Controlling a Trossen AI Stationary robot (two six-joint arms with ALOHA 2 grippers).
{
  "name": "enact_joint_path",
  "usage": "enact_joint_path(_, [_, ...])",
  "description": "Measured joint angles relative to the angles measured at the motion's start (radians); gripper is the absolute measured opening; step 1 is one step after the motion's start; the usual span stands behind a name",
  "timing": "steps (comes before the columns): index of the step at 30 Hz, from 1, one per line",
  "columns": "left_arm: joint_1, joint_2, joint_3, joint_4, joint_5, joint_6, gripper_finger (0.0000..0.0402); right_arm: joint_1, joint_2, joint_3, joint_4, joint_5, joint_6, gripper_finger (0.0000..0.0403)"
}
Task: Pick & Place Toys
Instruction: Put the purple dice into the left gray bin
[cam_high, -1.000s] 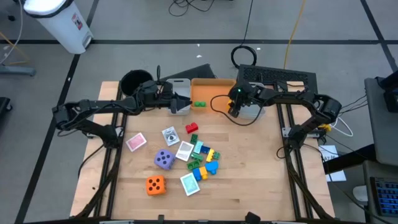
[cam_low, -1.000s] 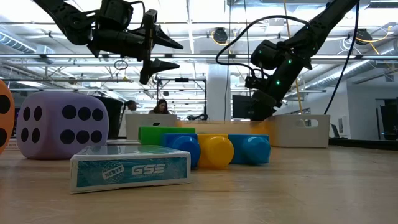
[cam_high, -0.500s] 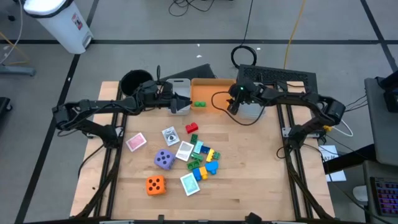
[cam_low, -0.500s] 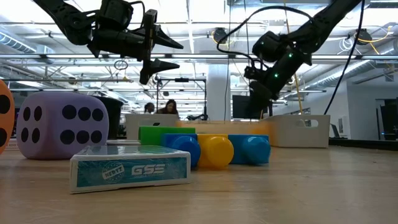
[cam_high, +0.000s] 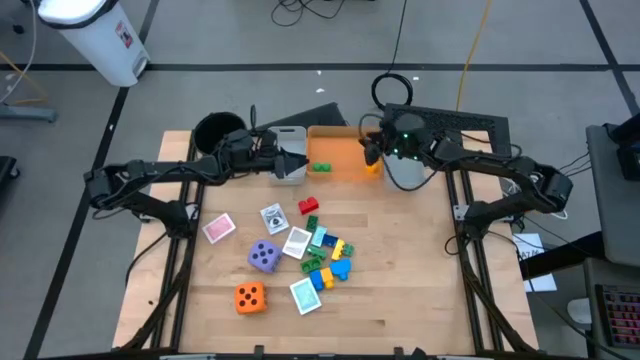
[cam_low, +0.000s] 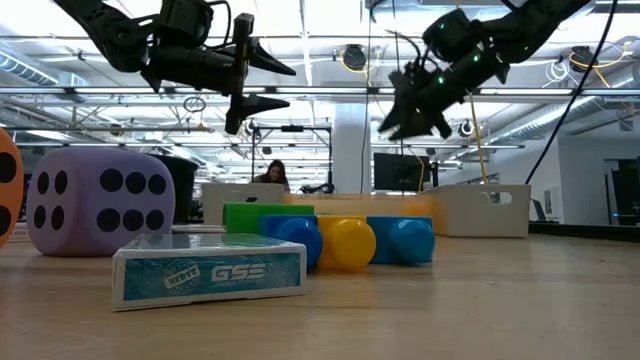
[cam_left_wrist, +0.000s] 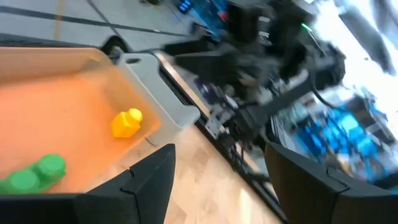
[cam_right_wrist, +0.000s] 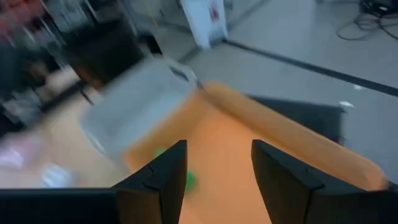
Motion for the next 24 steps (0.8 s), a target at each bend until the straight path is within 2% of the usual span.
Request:
enact_joint_path(3, [0.001, 0.000, 0.000, 0.000, 0.000, -0.042, 0.0255, 0.023, -0.002, 0.000, 0.098, 0.000, 0.140, 0.0170])
enact_joint_path(7, [-0.001, 0.000, 0.000, 0.010, 0.071, -0.032, 0.0255, 0.069, -0.001, 0.000, 0.191, 0.001, 0.311, 0.0170])
enact_joint_path(10, [-0.018, -0.003, 0.000, 0.061, 0.146, -0.021, 0.0255, 0.127, -0.001, 0.000, 0.241, 0.000, 0.320, 0.0167])
enact_joint_path(13, [-0.053, -0.037, 0.000, 0.065, 0.160, -0.023, 0.0255, 0.204, -0.001, 0.000, 0.311, 0.000, 0.298, 0.0167])
enact_joint_path(19, [-0.172, -0.152, 0.001, -0.065, 0.091, 0.037, 0.0255, 0.386, -0.001, 0.000, 0.315, 0.062, 0.191, 0.0167])
enact_joint_path(24, [-0.297, -0.271, 0.001, -0.278, -0.059, 0.085, 0.0255, 0.508, -0.001, 0.000, 0.264, 0.112, 0.141, 0.0167])
